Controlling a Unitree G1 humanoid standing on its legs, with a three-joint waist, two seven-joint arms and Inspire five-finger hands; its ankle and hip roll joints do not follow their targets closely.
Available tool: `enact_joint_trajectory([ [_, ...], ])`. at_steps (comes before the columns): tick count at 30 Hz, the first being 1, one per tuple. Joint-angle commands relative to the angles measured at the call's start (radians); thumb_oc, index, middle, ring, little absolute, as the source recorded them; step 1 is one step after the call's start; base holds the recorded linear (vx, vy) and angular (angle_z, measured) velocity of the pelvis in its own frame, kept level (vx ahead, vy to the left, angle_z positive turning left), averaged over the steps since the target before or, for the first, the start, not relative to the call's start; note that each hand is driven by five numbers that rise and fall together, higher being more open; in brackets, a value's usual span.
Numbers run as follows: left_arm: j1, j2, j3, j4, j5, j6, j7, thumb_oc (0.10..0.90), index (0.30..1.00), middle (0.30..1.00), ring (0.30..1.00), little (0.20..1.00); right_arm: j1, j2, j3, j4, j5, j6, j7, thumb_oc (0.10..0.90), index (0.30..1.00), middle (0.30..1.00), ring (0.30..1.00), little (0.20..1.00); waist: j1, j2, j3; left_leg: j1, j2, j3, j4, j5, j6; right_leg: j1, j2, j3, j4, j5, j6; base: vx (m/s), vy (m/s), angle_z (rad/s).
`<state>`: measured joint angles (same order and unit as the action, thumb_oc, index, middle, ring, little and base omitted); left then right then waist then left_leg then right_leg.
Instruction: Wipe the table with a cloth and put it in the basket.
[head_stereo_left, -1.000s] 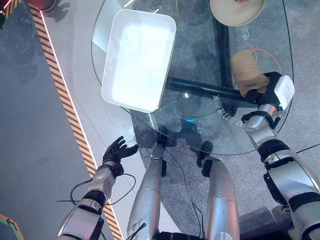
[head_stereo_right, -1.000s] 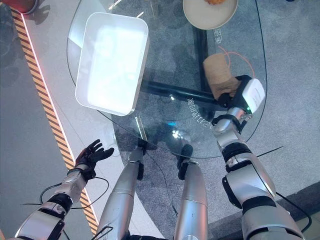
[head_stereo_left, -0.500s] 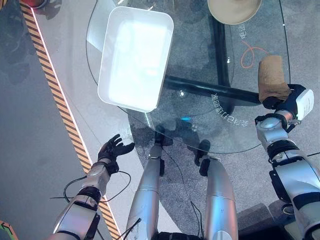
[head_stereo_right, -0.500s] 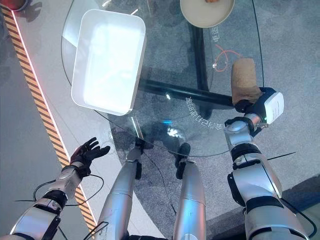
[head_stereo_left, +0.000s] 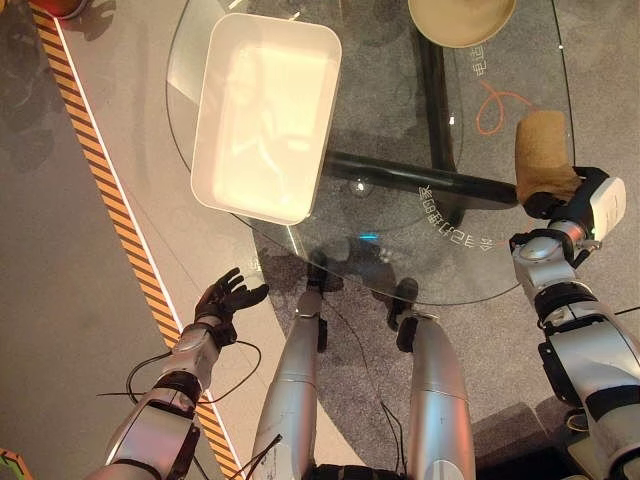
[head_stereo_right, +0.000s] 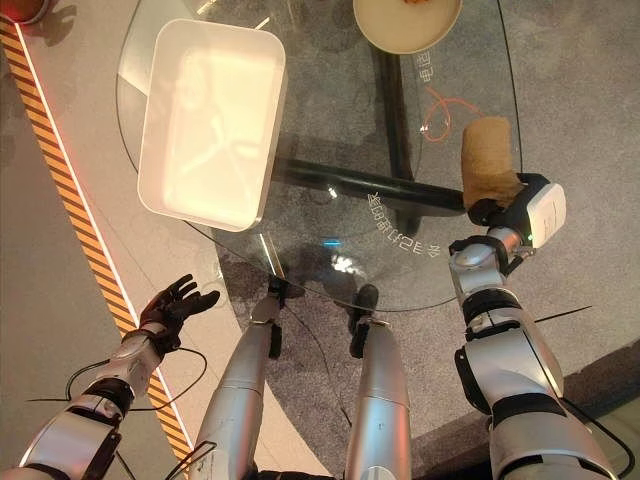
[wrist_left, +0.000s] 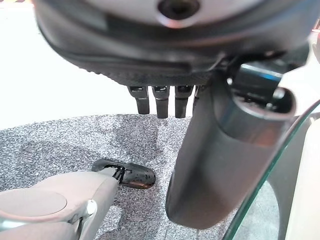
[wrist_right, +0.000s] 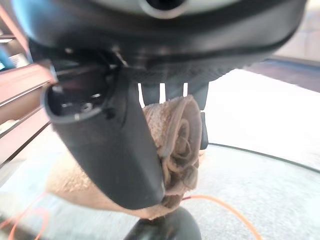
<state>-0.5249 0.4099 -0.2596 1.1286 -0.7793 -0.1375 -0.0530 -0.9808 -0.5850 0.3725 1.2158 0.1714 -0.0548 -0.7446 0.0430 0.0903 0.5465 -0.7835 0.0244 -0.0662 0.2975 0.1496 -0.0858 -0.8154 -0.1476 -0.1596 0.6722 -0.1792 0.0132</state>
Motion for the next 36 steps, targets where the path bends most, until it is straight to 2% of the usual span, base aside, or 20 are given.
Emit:
enact_joint_trajectory([
  [1,0.008,0.025,0.03,0.013,-0.023,-0.026,0.03,0.8,0.9,0.9,0.9,0.9,-0.022,-0.081,0.074,-0.15,-0.116,-0.077,0.006,0.1,0.3,0.3,0.3,0.2,0.002,-0.005,-0.027,0.039,-0.041,0.079,0.132,-0.187,0.065,0.01,0.059,0.03,-0.17,0.124,0.047,-0.03,0.0,-0.01],
  [8,0.027,0.01,0.029,-0.033,-0.021,-0.032,0.056,0.8,0.9,0.9,0.9,0.9,-0.002,-0.051,0.146,-0.329,-0.149,-0.028,0.045,0.1,0.3,0.3,0.3,0.2,-0.001,-0.008,-0.027,0.045,-0.05,0.083,0.114,-0.181,0.062,0.018,0.061,0.025,-0.19,0.119,0.041,-0.01,0.003,-0.01],
  [9,0.033,0.002,0.033,-0.048,-0.017,-0.033,0.064,0.8,0.9,0.9,0.9,0.9,0.009,-0.038,0.163,-0.387,-0.155,-0.002,0.055,0.1,0.3,0.3,0.3,0.2,-0.001,-0.008,-0.027,0.044,-0.052,0.085,0.111,-0.18,0.061,0.02,0.061,0.023,-0.19,0.114,0.038,0.0,0.0,0.0],
  [18,0.055,-0.028,0.034,-0.079,-0.008,-0.047,0.091,0.8,0.9,0.9,0.9,0.9,0.048,-0.001,0.242,-0.566,-0.221,0.074,0.133,0.1,0.3,0.3,0.3,0.2,-0.006,-0.007,-0.027,0.051,-0.055,0.094,0.091,-0.169,0.057,0.026,0.061,0.018,-0.203,0.108,0.032,0.0,0.0,0.0],
  [27,0.072,-0.053,0.04,-0.096,0.002,-0.061,0.102,0.8,0.9,0.9,0.9,0.9,0.099,0.023,0.308,-0.694,-0.297,0.077,0.229,0.1,0.3,0.3,0.3,0.2,-0.01,-0.007,-0.027,0.052,-0.057,0.104,0.086,-0.16,0.051,0.028,0.057,0.013,-0.206,0.103,0.029,0.0,0.0,0.0],
  [36,0.089,-0.072,0.05,-0.092,0.01,-0.079,0.104,0.8,0.9,0.9,0.9,0.9,0.147,0.027,0.357,-0.841,-0.315,0.085,0.29,0.1,0.3,0.3,0.3,0.2,-0.019,-0.011,-0.027,0.059,-0.056,0.113,0.076,-0.148,0.043,0.033,0.058,0.014,-0.211,0.1,0.027,0.0,0.0,0.0],
])
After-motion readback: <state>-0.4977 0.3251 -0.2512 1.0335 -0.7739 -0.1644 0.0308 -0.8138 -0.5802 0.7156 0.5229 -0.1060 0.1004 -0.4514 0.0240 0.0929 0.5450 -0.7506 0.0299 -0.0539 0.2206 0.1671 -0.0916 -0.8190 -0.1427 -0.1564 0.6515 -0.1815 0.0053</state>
